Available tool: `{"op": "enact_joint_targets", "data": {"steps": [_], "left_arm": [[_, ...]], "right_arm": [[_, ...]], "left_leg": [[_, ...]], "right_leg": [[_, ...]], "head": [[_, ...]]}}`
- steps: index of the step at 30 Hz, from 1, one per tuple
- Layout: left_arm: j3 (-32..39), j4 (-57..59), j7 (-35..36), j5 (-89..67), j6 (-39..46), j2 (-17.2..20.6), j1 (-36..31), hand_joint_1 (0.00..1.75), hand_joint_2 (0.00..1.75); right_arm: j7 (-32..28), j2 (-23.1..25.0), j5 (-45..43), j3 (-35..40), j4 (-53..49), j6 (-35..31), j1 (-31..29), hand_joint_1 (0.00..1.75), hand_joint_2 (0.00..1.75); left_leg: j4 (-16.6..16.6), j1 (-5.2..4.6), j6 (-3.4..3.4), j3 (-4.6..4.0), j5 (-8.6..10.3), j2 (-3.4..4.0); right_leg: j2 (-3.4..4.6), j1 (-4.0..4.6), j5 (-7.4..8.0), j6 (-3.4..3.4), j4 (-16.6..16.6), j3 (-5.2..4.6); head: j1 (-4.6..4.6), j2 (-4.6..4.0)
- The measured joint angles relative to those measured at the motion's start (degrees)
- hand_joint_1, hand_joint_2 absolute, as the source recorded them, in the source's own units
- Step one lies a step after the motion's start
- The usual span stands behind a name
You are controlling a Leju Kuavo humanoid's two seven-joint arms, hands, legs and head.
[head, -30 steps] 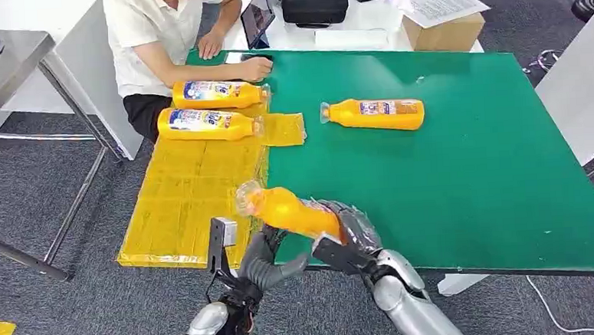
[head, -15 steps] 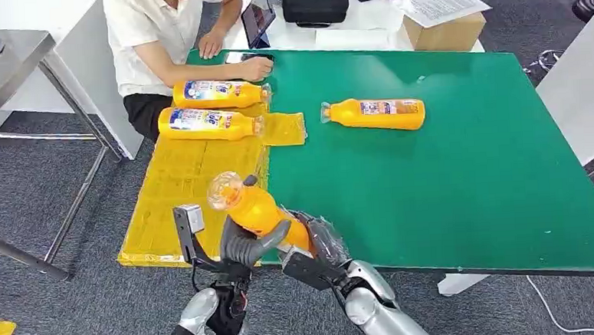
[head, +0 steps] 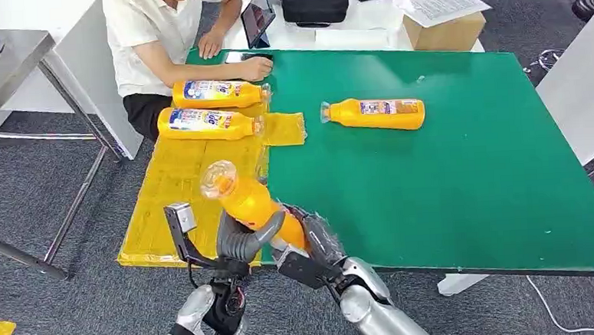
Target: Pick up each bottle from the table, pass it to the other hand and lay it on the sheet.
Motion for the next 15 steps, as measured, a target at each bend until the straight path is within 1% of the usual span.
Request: {"op": "enact_joint_targets", "data": {"steps": [3,9,15], "left_arm": [[0.2,0.0,0.0,0.0,-0.9,0.0,-0.2,1.75,1.75],[0.5,-0.9,-2.5,-0.7,-1.8,0.7,-1.1,1.75,1.75],[1.0,-1.0,-2.8,-0.9,-1.8,0.9,-1.2,1.75,1.75]], "right_arm": [[-0.9,0.0,-0.3,0.0,-0.7,-0.9,0.1,0.0,0.0],[-8.2,-0.1,-0.8,0.1,-3.5,-4.8,2.1,0.0,0.0],[-8.9,-0.2,-0.8,0.5,-5.4,-5.2,3.1,0.0,0.0]], "left_leg": [[0.0,0.0,0.0,0.0,0.0,0.0],[0.0,0.0,0.0,0.01,0.0,0.01],[0.0,0.0,0.0,0.0,0.0,0.07]], "right_leg": [[0.0,0.0,0.0,0.0,0.0,0.0],[0.01,0.0,0.0,0.0,0.0,-0.01],[0.01,0.0,0.0,0.0,0.0,-0.03]], "head": [[0.0,0.0],[-0.02,0.0],[-0.02,0.0]]}}
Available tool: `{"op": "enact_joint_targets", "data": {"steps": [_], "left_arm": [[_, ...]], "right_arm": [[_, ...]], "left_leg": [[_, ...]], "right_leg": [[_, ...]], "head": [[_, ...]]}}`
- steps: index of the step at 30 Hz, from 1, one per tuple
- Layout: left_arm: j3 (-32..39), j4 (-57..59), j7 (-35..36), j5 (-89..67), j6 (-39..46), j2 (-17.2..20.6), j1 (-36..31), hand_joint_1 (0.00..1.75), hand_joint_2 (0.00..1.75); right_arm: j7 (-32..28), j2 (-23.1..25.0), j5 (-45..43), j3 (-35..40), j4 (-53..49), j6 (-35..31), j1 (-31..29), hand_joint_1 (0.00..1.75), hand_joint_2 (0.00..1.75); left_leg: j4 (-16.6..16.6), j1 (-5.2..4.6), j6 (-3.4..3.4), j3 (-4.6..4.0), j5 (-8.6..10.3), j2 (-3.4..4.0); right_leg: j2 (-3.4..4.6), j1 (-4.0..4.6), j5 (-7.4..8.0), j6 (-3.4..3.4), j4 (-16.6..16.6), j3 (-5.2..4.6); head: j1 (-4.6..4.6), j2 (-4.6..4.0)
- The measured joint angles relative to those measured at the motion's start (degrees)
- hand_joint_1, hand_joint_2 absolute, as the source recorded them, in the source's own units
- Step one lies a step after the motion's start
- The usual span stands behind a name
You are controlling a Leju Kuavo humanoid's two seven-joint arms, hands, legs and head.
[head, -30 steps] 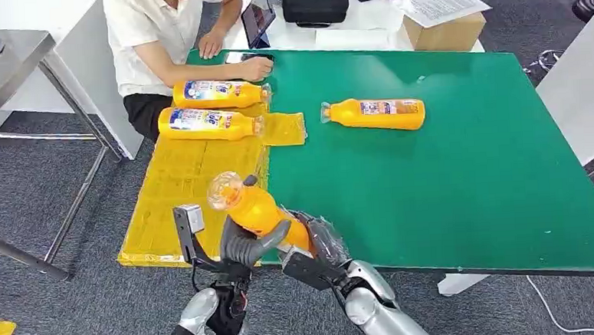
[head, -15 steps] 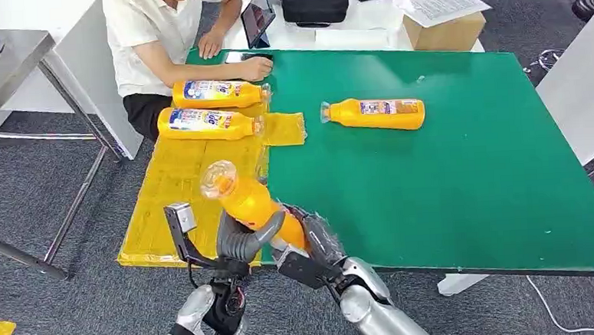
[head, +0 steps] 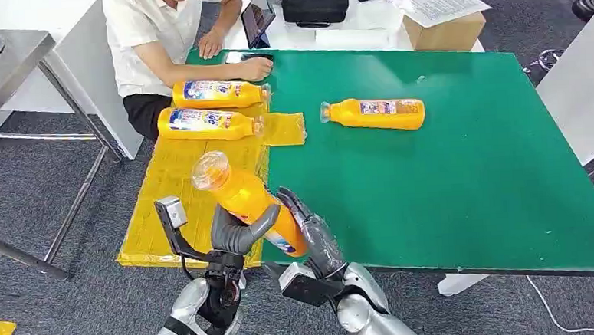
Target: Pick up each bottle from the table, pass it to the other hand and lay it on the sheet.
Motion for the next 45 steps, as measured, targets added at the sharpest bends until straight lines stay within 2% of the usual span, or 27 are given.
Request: {"op": "enact_joint_targets", "data": {"steps": [2,5,8,10,12,16,20,24,30,31,32,33,34,40,45], "left_arm": [[0.0,0.0,-0.3,-0.3,0.3,0.0,0.0,1.75,1.75],[1.6,-0.1,-1.8,-0.7,3.5,0.5,-0.1,1.75,1.75],[5.6,-0.1,-4.5,-5.7,9.0,2.3,-0.3,1.75,1.75],[7.1,-0.1,-8.1,-17.0,17.0,3.7,-0.3,1.75,1.75],[7.4,0.0,-8.5,-30.0,23.5,4.6,-0.7,1.75,1.75],[6.6,4.0,-1.6,-52.8,27.7,6.3,-3.4,1.75,1.75],[3.2,11.8,8.2,-70.7,25.9,7.5,-8.5,1.73,1.75],[1.7,18.5,13.6,-79.7,22.6,7.9,-13.8,1.75,1.75],[-0.3,29.0,17.9,-86.4,8.8,8.3,-21.6,1.75,1.75],[-0.5,30.0,18.1,-86.7,8.2,8.3,-22.3,1.41,1.75],[-0.7,31.0,18.3,-86.8,7.7,8.3,-23.0,0.31,1.75],[-0.9,32.1,18.6,-87.0,6.8,8.2,-23.7,0.05,1.75],[-1.1,32.9,18.8,-87.3,6.0,8.2,-24.3,0.0,1.75],[-2.6,38.6,20.0,-88.6,-1.8,7.1,-28.5,0.0,1.75],[-1.6,42.8,16.6,-80.4,-15.5,6.3,-31.4,0.0,1.75]], "right_arm": [[-0.2,0.0,-0.2,0.0,-0.4,-0.1,0.3,0.0,0.0],[-2.1,-0.6,-0.1,-0.2,-2.3,-4.0,2.8,0.0,0.0],[-3.4,-1.6,1.6,-2.0,-8.1,-14.2,8.4,0.0,0.0],[-3.6,-1.3,4.2,-6.1,-14.8,-17.5,12.6,0.0,0.0],[-3.7,0.0,5.6,-10.9,-20.6,-18.0,14.9,0.0,0.0],[-3.6,3.1,6.6,-21.4,-31.9,-18.2,17.9,0.0,0.0],[-3.6,4.6,7.1,-25.8,-36.7,-18.2,18.3,0.0,0.0],[-3.7,5.6,6.6,-27.2,-38.3,-18.2,18.3,0.0,0.0],[-3.7,5.5,2.6,-27.4,-38.4,-18.2,18.2,0.0,0.0],[-3.7,5.4,2.4,-27.4,-38.3,-18.2,18.2,0.0,0.0],[-3.7,5.4,2.2,-27.4,-38.3,-18.2,18.2,0.0,0.0],[-3.7,5.3,1.9,-27.4,-38.2,-18.2,18.2,0.0,0.0],[-3.7,5.3,1.6,-27.4,-38.1,-18.2,18.1,0.0,0.0],[-3.7,4.6,-0.7,-25.9,-36.7,-18.2,17.1,0.0,0.0],[-3.7,3.7,-4.4,-23.5,-34.1,-18.2,15.9,0.0,0.0]], "left_leg": [[0.0,0.0,0.0,0.0,0.0,0.0],[0.0,0.0,0.0,0.0,0.0,-0.05],[0.0,0.0,0.0,-0.05,-0.01,-0.05],[0.0,0.04,0.0,-0.15,-0.01,-0.13],[0.0,0.04,-0.01,-0.16,0.0,-0.14],[0.0,0.0,0.04,-0.13,0.03,-0.22],[0.0,-0.07,0.07,-0.13,0.13,-0.23],[0.0,-0.07,0.02,-0.11,0.17,-0.22],[0.0,-0.03,0.0,-0.14,0.19,-0.23],[0.0,-0.03,0.0,-0.14,0.19,-0.22],[0.0,-0.03,0.0,-0.15,0.19,-0.22],[0.0,-0.03,0.0,-0.16,0.19,-0.21],[0.0,-0.03,0.0,-0.17,0.19,-0.23],[0.0,-0.04,0.0,-0.19,0.19,-0.24],[0.0,-0.03,0.0,-0.18,0.19,-0.24]], "right_leg": [[0.0,0.0,0.0,0.0,0.0,0.0],[-0.02,0.0,0.0,0.0,0.0,0.03],[-0.02,0.01,-0.01,0.0,0.0,-0.04],[-0.04,0.03,-0.03,-0.03,0.0,-0.12],[-0.05,0.03,-0.04,-0.03,0.0,-0.13],[-0.12,-0.01,-0.04,-0.05,0.0,-0.1],[-0.11,-0.07,0.02,-0.02,0.0,-0.07],[-0.1,-0.06,0.07,0.02,0.0,-0.07],[-0.1,-0.03,0.06,0.02,0.1,-0.08],[-0.09,-0.03,0.06,0.02,0.1,-0.09],[-0.09,-0.03,0.06,0.02,0.1,-0.1],[-0.09,-0.03,0.06,0.02,0.1,-0.1],[-0.11,-0.03,0.06,0.02,0.1,-0.1],[-0.12,-0.04,0.06,0.02,0.1,-0.09],[-0.12,-0.03,0.06,0.02,0.1,-0.07]], "head": [[0.02,0.0],[0.04,0.0],[0.0,0.0],[0.02,0.0],[0.0,0.0],[0.02,0.0],[0.02,0.0],[0.02,0.0],[0.02,0.0],[0.0,0.0],[0.02,0.0],[0.02,0.0],[0.02,0.0],[0.02,0.0],[0.04,0.0]]}}
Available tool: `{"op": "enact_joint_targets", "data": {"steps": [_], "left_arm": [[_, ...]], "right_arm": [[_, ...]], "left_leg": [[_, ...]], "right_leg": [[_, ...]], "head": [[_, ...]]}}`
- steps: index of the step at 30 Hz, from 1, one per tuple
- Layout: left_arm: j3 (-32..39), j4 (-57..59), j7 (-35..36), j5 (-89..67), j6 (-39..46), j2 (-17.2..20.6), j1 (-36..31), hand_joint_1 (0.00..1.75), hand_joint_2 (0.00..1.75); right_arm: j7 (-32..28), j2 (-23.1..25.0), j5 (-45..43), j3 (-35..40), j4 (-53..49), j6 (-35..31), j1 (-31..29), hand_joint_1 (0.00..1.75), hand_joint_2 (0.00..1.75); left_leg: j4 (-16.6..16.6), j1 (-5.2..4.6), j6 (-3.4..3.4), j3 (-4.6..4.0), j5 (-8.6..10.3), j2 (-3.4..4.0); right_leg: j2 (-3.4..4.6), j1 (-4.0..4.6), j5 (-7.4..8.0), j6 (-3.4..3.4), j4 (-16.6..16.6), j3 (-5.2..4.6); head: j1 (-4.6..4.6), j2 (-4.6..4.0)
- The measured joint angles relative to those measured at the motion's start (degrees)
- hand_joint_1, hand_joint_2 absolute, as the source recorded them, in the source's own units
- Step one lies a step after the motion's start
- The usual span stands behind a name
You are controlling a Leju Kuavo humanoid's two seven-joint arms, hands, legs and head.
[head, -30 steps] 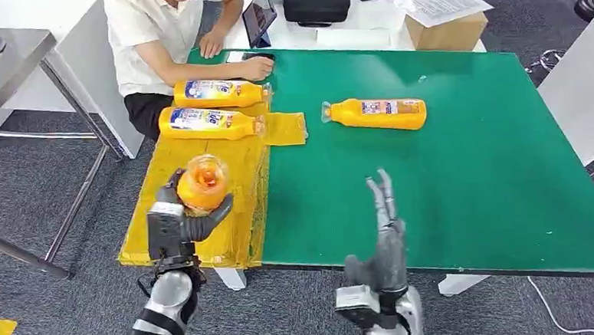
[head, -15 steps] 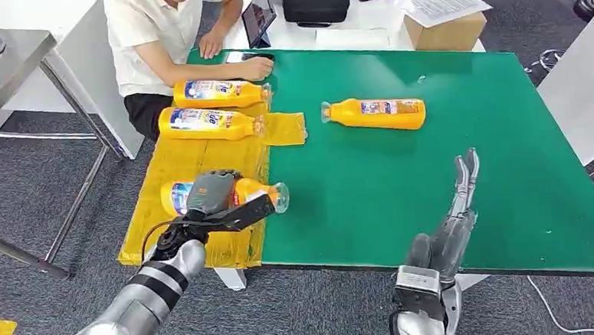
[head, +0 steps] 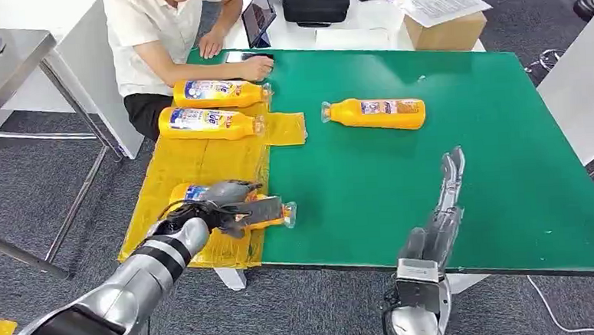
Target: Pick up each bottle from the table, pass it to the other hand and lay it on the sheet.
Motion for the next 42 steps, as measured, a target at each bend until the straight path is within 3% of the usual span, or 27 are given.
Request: {"op": "enact_joint_targets", "data": {"steps": [4,22,26,30,31,37,42], "left_arm": [[3.5,1.8,-2.5,7.1,-5.8,0.0,-1.7,0.0,1.75],[4.0,2.7,-3.2,4.9,-1.2,-3.3,-2.3,0.0,1.75],[4.0,1.6,-9.2,6.9,3.8,-4.0,-1.3,0.0,1.75],[5.8,-11.5,-20.9,23.4,8.5,-5.5,7.3,0.0,1.75],[6.2,-17.7,-22.9,30.8,9.6,-6.3,11.1,0.0,1.75],[5.4,-44.0,-26.6,53.5,13.1,-7.7,27.1,0.0,1.75],[4.7,-55.8,-28.6,55.9,13.3,-7.3,34.9,0.0,1.75]], "right_arm": [[0.0,-0.7,-2.3,1.6,2.2,0.0,-0.9,0.0,0.0],[0.0,-1.5,-3.5,3.5,6.0,0.0,-1.6,0.0,0.0],[0.0,-1.6,-3.1,3.4,6.2,0.0,-1.5,0.0,0.0],[0.0,-1.7,-0.9,3.1,6.2,0.0,-0.4,0.0,0.0],[0.0,-1.7,0.0,2.9,6.1,0.0,0.0,0.0,1.75],[0.0,-2.1,10.4,-1.0,7.4,0.0,1.4,0.0,1.75],[0.0,-3.7,14.8,-5.4,12.0,0.0,1.5,0.0,1.75]], "left_leg": [[0.0,0.0,0.0,0.05,0.0,0.0],[0.0,-0.01,-0.01,0.03,0.0,-0.01],[0.0,-0.01,-0.01,0.04,0.0,-0.01],[0.0,-0.12,0.0,0.03,-0.04,0.01],[0.0,-0.14,-0.03,0.01,-0.07,0.02],[0.0,-0.13,-0.02,-0.07,-0.16,0.03],[0.0,-0.13,0.01,-0.06,-0.12,-0.07]], "right_leg": [[0.0,0.0,0.0,0.0,0.0,0.01],[-0.01,0.0,0.0,0.0,0.0,-0.01],[-0.02,-0.01,0.0,0.0,0.0,0.0],[0.02,-0.1,-0.02,0.02,0.0,-0.02],[0.06,-0.13,-0.03,0.02,0.0,-0.05],[0.05,-0.11,-0.09,0.01,0.0,-0.15],[-0.01,-0.12,-0.17,0.13,0.0,-0.08]], "head": [[-0.02,0.0],[-0.04,0.0],[-0.04,0.0],[-0.04,0.0],[-0.04,0.0],[-0.04,0.0],[-0.04,0.0]]}}
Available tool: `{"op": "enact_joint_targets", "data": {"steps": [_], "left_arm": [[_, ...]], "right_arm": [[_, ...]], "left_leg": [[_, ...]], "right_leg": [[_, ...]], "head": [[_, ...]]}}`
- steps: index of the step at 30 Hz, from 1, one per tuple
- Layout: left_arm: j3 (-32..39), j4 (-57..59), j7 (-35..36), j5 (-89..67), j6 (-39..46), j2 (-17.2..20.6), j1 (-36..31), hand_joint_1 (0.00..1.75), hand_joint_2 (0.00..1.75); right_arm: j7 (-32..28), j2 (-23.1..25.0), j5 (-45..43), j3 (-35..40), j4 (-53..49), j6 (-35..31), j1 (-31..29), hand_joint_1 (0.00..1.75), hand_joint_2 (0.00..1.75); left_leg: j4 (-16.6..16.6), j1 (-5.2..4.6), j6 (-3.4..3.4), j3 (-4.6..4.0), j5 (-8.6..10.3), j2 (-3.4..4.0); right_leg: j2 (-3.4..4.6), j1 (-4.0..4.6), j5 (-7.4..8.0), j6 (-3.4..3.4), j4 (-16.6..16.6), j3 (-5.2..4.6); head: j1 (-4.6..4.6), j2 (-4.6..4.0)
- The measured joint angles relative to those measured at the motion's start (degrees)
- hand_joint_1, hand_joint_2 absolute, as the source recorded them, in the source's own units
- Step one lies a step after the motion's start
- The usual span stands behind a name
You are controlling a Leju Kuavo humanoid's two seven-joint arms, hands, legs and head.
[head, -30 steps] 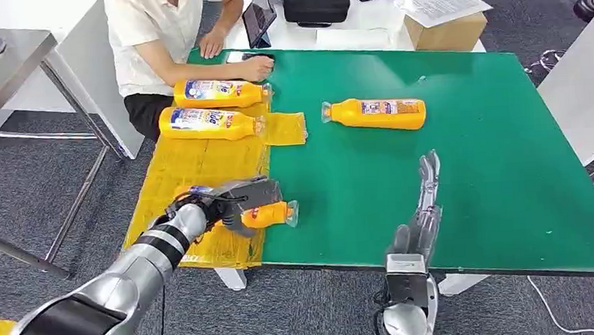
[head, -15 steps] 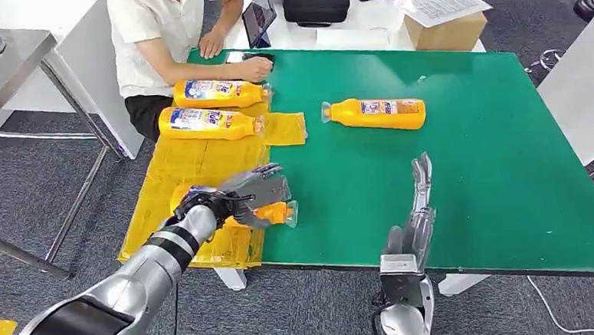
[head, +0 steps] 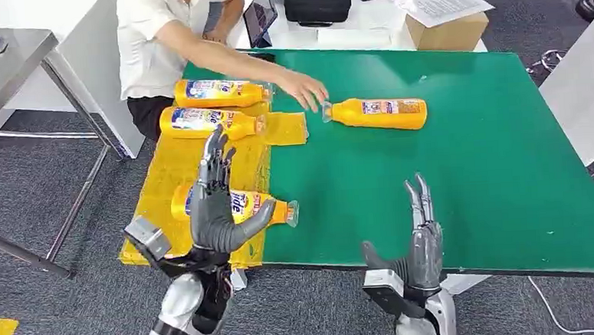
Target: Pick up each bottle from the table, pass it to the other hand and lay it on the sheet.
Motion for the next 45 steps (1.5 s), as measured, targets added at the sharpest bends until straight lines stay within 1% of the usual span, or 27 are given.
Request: {"op": "enact_joint_targets", "data": {"steps": [5,9,11,12,14,17,22,25,30,37,41,45], "left_arm": [[-0.5,-4.6,-0.1,0.2,0.0,0.2,2.1,0.0,1.75],[-0.5,-6.1,-0.2,0.2,0.0,0.4,2.8,0.0,1.75],[-0.5,-6.7,-1.1,0.3,0.0,0.4,3.2,0.0,1.75],[-0.5,-7.3,-1.3,0.4,0.0,0.5,3.8,0.0,1.75],[-0.5,-8.7,-1.5,0.7,-0.1,0.6,5.1,0.0,1.75],[-0.2,-9.7,-0.5,1.1,-0.1,0.9,6.8,0.0,1.75],[0.4,-9.3,1.7,0.9,1.0,1.2,8.4,0.0,1.75],[0.5,-8.7,2.3,0.7,1.4,1.2,8.8,0.0,1.75],[0.5,-8.2,2.9,0.8,2.4,1.2,8.8,0.0,1.75],[0.5,-7.4,5.0,-0.5,6.7,1.2,8.2,0.0,1.75],[0.4,-6.6,5.9,0.0,6.8,1.2,7.5,0.0,1.75],[0.1,-6.0,6.0,0.7,6.9,1.2,6.9,0.0,1.75]], "right_arm": [[0.0,-0.5,0.4,-1.3,1.8,0.0,0.0,0.0,1.75],[0.0,-0.7,0.8,-1.7,2.6,0.0,0.0,0.0,1.75],[0.0,-0.7,3.3,-2.3,3.2,0.0,0.0,0.0,1.75],[0.9,-0.9,6.3,-3.2,3.4,0.0,0.0,0.0,1.75],[4.3,-1.8,12.1,-5.2,4.0,0.0,0.0,0.0,1.75],[12.7,-5.5,19.2,-7.6,6.5,0.0,-0.4,0.0,1.75],[20.7,-11.6,27.9,-10.9,13.1,0.0,-2.9,0.0,1.75],[25.1,-14.7,30.7,-11.1,17.0,0.0,-4.8,0.0,1.75],[28.7,-18.0,33.0,-10.9,23.5,2.4,-9.3,0.0,1.75],[34.6,-19.6,35.8,-9.3,33.1,7.0,-16.5,0.0,1.75],[35.5,-19.9,37.3,-7.8,39.4,7.4,-21.4,0.0,1.75],[34.9,-19.8,38.5,-6.0,44.4,7.7,-25.6,0.0,1.75]], "left_leg": [[0.0,0.0,0.02,0.05,0.04,0.0],[0.0,0.0,0.02,0.06,0.04,0.01],[0.0,0.0,0.02,0.05,0.04,0.0],[0.0,0.0,0.02,0.06,0.03,0.01],[0.0,-0.01,0.02,0.05,0.02,0.0],[0.0,-0.04,0.03,0.01,0.02,-0.19],[0.0,-0.15,0.09,0.01,0.04,-0.19],[0.0,-0.15,0.1,0.01,0.06,-0.19],[0.0,-0.14,0.12,0.03,0.09,-0.16],[0.0,-0.13,0.14,0.1,0.1,-0.13],[0.0,-0.14,0.14,0.26,0.1,-0.04],[0.0,-0.14,0.2,0.32,0.14,-0.05]], "right_leg": [[-0.01,0.0,0.02,0.01,0.0,0.06],[-0.01,0.0,0.02,0.02,0.0,0.07],[-0.01,0.0,0.02,0.02,0.0,0.07],[0.0,-0.01,0.02,0.02,0.0,0.06],[-0.01,-0.01,0.02,0.02,0.0,0.06],[-0.19,-0.04,0.01,0.03,0.0,0.08],[-0.18,-0.13,0.05,0.08,0.0,0.08],[-0.18,-0.13,0.07,0.1,0.0,0.09],[-0.18,-0.11,0.08,0.11,0.0,0.1],[-0.17,-0.11,0.07,0.11,0.0,0.15],[-0.15,-0.12,0.1,0.13,0.0,0.27],[-0.15,-0.12,0.14,0.17,0.0,0.35]], "head": [[0.0,0.0],[0.0,0.0],[0.0,0.0],[0.0,0.0],[0.0,0.0],[0.02,0.0],[0.0,0.0],[0.0,0.0],[-0.02,0.0],[-0.02,0.0],[0.0,0.0],[0.0,0.0]]}}
